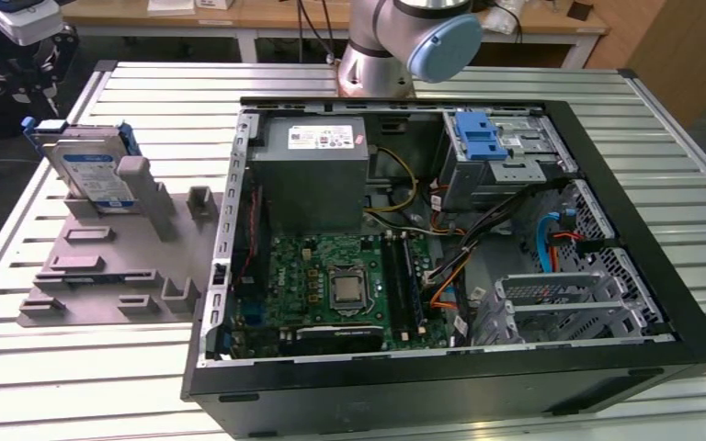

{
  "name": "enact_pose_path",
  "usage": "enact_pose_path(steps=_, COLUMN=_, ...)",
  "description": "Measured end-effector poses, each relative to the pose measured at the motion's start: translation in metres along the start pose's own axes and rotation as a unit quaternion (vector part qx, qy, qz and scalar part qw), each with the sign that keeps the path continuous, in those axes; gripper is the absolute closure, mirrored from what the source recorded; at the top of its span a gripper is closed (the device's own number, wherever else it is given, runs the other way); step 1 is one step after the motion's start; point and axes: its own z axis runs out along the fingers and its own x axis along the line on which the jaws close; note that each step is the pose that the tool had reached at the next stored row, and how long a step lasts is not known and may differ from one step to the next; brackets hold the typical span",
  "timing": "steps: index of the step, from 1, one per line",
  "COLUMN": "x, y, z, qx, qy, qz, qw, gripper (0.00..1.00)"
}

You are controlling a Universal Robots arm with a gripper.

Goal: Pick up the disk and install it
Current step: 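Pick up the disk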

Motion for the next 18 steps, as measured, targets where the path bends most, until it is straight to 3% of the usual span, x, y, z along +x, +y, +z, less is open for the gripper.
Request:
enact_pose_path(steps=8, x=0.0000, y=0.0000, z=0.0000, qx=0.0003, qy=0.0006, qz=-0.015, qw=0.9999, gripper=0.89)
enact_pose_path(steps=18, x=0.0000, y=0.0000, z=0.0000, qx=0.0003, qy=0.0006, qz=-0.015, qw=0.9999, gripper=0.89)
